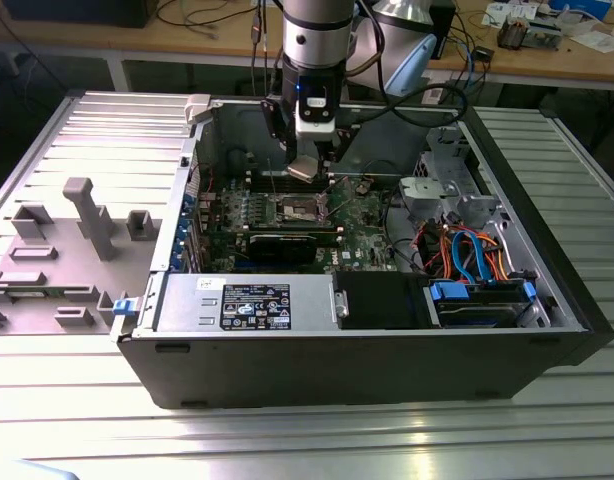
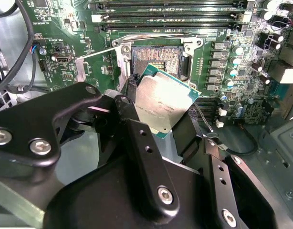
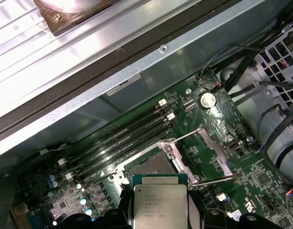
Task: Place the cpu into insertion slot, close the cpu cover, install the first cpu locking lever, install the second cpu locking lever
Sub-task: 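Place the cpu into insertion slot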
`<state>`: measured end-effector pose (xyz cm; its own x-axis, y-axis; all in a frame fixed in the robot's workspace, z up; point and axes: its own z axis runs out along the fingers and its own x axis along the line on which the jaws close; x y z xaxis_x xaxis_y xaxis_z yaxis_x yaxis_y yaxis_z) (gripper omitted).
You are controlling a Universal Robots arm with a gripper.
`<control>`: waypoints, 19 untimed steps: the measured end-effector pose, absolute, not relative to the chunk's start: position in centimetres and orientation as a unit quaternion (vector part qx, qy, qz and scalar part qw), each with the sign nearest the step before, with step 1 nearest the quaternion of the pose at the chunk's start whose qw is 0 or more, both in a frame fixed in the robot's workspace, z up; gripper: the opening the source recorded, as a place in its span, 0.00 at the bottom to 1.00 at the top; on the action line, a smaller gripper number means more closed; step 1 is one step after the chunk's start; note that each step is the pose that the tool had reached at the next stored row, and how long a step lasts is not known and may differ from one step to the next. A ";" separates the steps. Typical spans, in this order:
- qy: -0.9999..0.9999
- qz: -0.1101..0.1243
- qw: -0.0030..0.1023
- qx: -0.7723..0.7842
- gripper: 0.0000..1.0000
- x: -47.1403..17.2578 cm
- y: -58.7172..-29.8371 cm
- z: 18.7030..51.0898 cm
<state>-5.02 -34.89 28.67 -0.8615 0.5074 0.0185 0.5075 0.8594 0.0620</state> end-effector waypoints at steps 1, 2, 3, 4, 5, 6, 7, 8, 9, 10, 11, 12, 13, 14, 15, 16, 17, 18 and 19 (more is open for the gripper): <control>-0.964 -0.032 0.001 -0.264 0.55 -5.0 -34.9 28.7; -0.964 -0.032 0.001 -0.264 0.55 -5.0 -34.9 28.7; -0.964 -0.032 0.001 -0.265 0.55 -5.0 -34.9 28.7; -0.964 -0.032 0.001 -0.265 0.55 -5.0 -34.9 28.7; -0.963 -0.032 0.001 -0.266 0.55 -5.0 -34.9 28.6; -0.963 -0.032 0.001 -0.267 0.55 -5.0 -34.9 28.6; -0.963 -0.032 0.001 -0.268 0.55 -5.0 -34.9 28.6; -0.963 -0.032 0.001 -0.269 0.55 -5.0 -34.9 28.6; -0.962 -0.032 0.001 -0.270 0.55 -5.0 -34.9 28.6; -0.962 -0.032 0.001 -0.271 0.55 -5.0 -34.9 28.6; -0.962 -0.032 0.000 -0.271 0.55 -5.0 -34.9 28.6; -0.962 -0.032 0.000 -0.272 0.55 -5.0 -34.9 28.6; -0.962 -0.032 0.000 -0.273 0.55 -5.0 -34.9 28.6; -0.961 -0.032 0.000 -0.274 0.55 -5.0 -34.9 28.6; -0.961 -0.032 0.000 -0.275 0.55 -5.0 -34.9 28.6; -0.961 -0.032 0.000 -0.276 0.55 -5.0 -34.9 28.6; -0.960 -0.032 0.000 -0.276 0.55 -5.0 -34.9 28.6; -0.960 -0.032 0.000 -0.278 0.55 -5.0 -34.9 28.6; -0.960 -0.032 0.000 -0.278 0.55 -5.0 -34.9 28.6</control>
<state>-5.02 -34.89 28.58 -0.8450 0.5345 0.0185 0.5345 0.8429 0.0621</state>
